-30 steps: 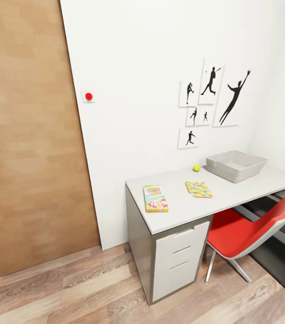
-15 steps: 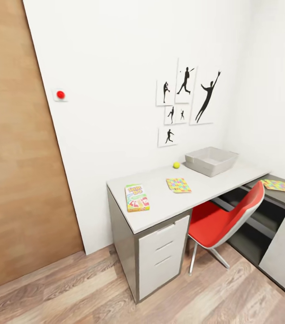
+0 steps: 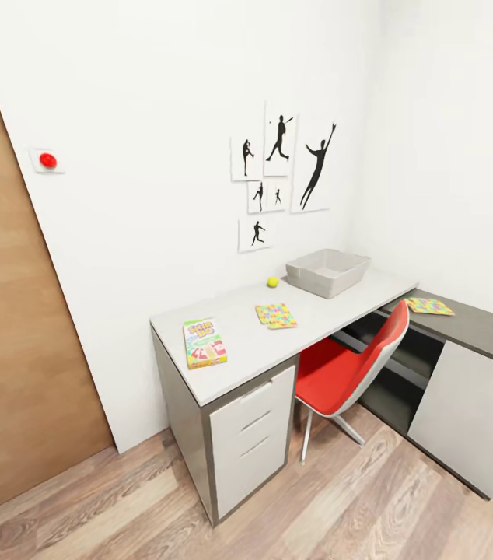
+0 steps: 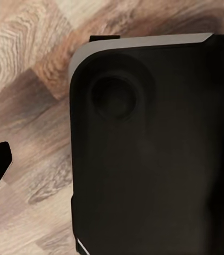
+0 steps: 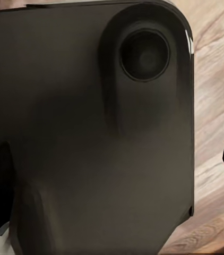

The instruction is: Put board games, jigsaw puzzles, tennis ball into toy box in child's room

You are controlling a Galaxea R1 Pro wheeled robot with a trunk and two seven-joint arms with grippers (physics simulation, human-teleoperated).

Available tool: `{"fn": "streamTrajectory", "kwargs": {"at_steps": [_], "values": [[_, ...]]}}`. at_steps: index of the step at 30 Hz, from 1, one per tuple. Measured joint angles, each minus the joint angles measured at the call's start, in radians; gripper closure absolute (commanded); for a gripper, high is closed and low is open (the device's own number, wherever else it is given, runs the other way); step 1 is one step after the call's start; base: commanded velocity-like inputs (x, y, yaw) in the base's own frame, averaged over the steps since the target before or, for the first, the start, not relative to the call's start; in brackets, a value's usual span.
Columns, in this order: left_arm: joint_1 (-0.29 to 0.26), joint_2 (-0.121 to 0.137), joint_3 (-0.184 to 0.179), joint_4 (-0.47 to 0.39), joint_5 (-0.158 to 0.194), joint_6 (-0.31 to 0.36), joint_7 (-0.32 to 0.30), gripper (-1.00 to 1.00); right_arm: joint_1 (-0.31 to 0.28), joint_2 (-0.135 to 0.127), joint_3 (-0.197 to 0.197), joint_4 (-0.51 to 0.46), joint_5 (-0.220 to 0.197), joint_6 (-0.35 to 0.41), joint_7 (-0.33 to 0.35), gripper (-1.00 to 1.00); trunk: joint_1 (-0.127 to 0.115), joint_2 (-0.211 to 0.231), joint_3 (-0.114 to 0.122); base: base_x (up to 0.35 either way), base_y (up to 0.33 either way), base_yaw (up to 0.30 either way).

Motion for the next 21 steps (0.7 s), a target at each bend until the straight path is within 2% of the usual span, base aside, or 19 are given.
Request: {"fn": "streamTrajectory", "kwargs": {"at_steps": [14,21], "values": [[0.000,0.006,0.000,-0.001,-0.001,0.000,0.000,-1.00,0.000,-0.002,-0.002,0.000,-0.002,0.000,0.000,-1.00,0.000,0.000,-0.006,0.000,0.000,-0.275],[0.000,0.016,0.000,-0.001,-0.001,0.000,0.000,-1.00,0.000,-0.006,-0.005,0.000,-0.042,0.000,0.000,-1.00,0.000,0.000,-0.008,0.000,0.000,-0.275]]}}
